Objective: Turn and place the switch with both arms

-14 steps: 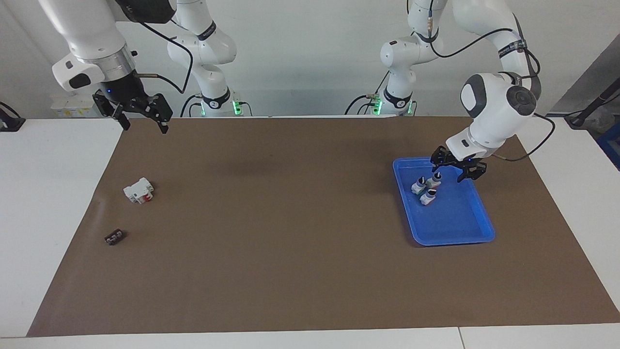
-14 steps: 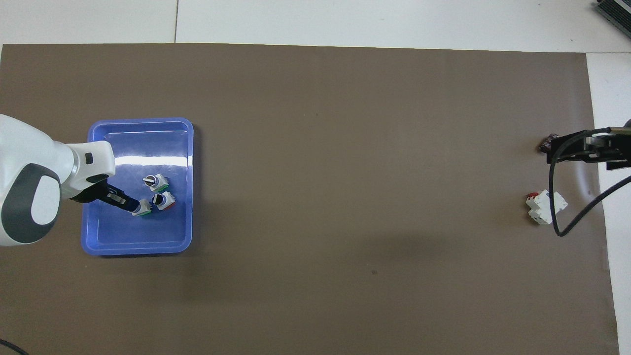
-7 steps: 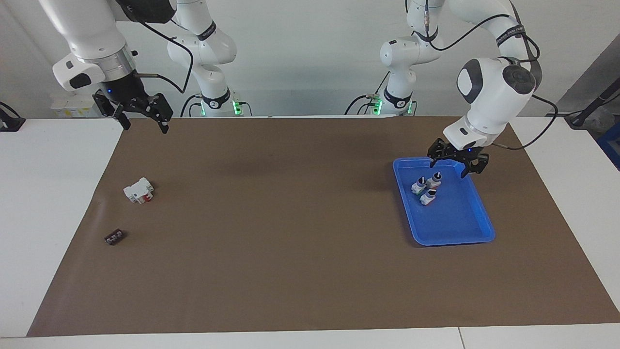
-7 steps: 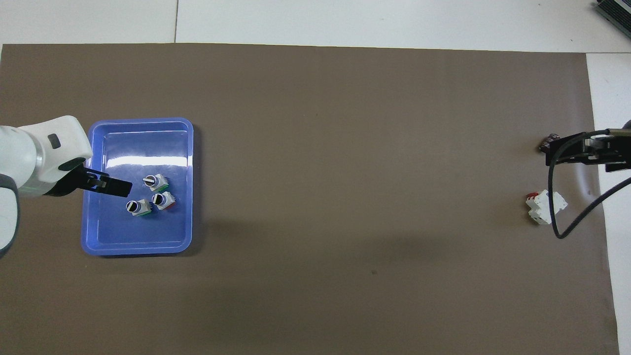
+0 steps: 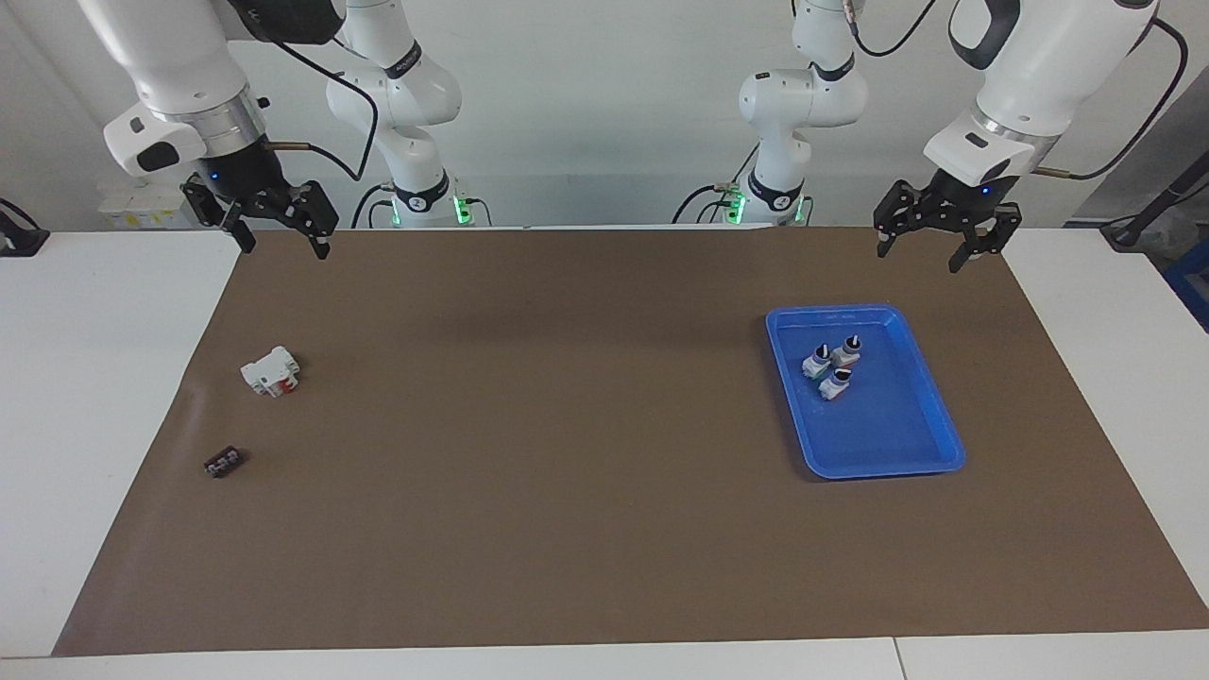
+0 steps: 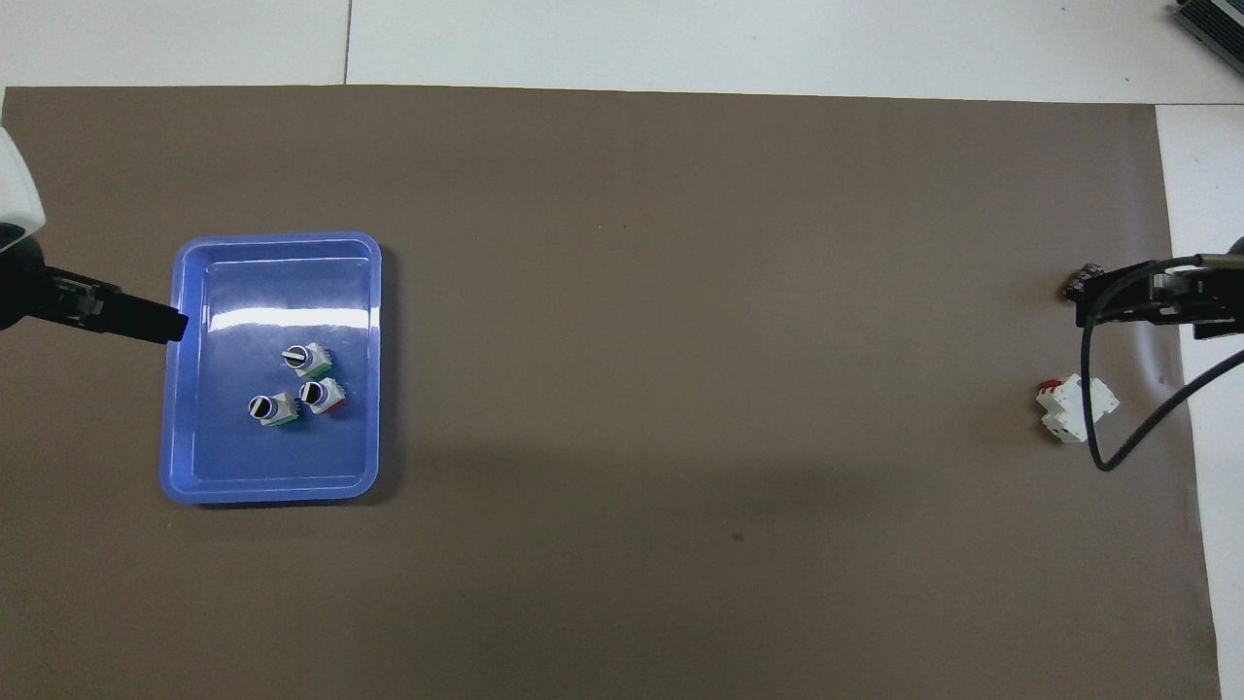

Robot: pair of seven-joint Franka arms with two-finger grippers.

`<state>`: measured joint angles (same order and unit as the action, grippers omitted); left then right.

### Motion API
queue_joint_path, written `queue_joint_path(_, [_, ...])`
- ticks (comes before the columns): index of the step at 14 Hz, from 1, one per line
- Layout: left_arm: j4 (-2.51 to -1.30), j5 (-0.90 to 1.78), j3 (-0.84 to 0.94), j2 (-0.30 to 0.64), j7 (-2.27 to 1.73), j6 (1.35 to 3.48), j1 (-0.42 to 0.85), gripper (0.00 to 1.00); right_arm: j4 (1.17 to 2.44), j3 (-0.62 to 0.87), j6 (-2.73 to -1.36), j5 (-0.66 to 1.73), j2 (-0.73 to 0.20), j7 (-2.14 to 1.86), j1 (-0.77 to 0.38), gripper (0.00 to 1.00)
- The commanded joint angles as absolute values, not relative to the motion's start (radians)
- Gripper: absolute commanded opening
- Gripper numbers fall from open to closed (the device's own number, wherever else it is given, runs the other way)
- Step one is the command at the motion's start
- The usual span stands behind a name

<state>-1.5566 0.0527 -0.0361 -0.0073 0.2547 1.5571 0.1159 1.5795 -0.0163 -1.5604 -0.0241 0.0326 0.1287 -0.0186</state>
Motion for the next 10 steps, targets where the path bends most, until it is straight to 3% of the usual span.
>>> queue_joint_path(1, [-1.373, 0.043, -0.095, 0.086, 0.239, 1.421, 0.175, 1.00, 1.603, -0.008, -1.552, -0.009, 0.058, 0.141, -0.009, 1.00])
queue_joint_path(10, [-1.523, 0.032, -0.084, -0.058, 0.223, 1.410, 0.147, 1.00, 1.603, -0.008, -1.552, -0.009, 0.058, 0.141, -0.009, 1.00])
